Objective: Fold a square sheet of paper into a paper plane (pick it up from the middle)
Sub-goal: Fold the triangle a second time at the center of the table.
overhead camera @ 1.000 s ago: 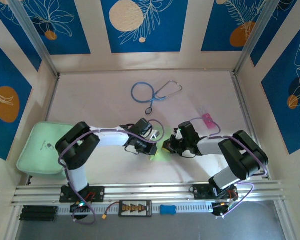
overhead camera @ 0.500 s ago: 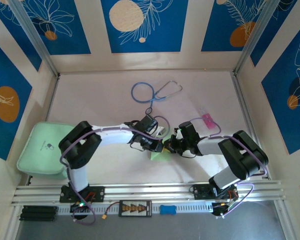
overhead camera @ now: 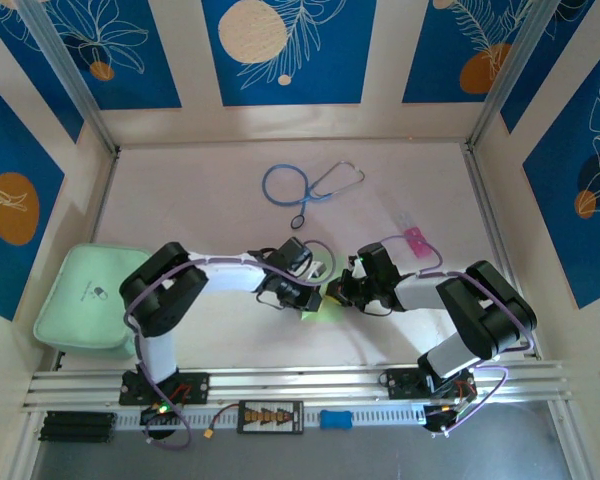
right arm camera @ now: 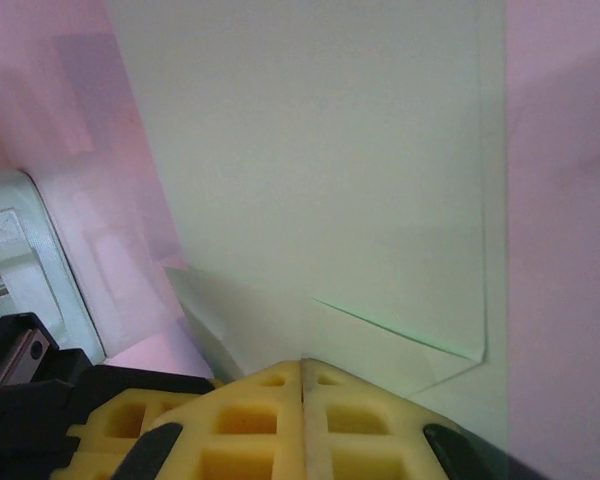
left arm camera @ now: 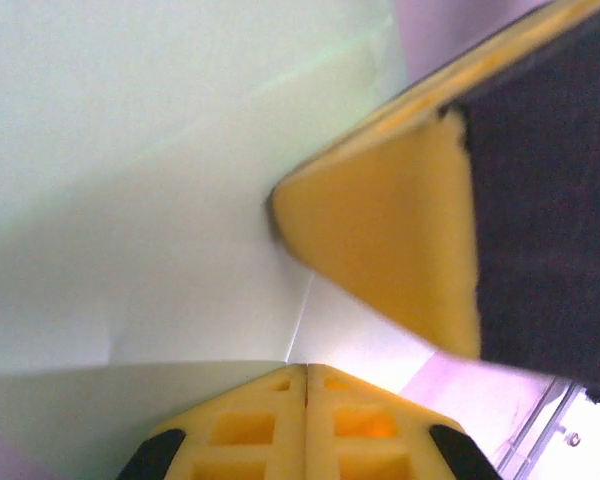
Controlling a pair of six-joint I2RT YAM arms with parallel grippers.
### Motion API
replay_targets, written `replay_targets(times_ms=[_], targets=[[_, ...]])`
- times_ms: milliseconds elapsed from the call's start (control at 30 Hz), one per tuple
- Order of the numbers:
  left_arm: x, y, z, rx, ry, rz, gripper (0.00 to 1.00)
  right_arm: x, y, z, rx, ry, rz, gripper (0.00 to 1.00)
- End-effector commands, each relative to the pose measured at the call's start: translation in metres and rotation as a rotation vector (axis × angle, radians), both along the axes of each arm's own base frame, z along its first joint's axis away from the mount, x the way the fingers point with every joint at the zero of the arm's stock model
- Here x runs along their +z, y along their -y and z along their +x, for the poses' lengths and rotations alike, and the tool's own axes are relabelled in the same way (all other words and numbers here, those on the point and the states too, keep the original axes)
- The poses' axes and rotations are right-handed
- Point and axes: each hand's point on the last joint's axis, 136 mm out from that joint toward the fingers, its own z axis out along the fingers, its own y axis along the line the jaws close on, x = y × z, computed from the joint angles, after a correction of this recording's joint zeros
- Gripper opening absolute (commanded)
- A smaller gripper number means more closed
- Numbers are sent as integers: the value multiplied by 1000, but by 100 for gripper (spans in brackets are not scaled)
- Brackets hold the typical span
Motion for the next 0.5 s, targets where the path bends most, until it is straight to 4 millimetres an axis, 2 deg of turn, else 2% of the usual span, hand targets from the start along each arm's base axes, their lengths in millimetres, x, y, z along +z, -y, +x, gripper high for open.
replay_targets(times_ms=[0, 300, 467], targets=[[-6, -21, -16, 3, -37, 64, 5, -36, 27, -19, -50, -119, -130, 3], [-11, -48, -33, 16, -55, 106, 5, -34, 26, -19, -45, -117, -126, 3], [-6, -57, -37, 22, -42, 117, 5, -30, 25, -17, -40, -106, -121, 3]])
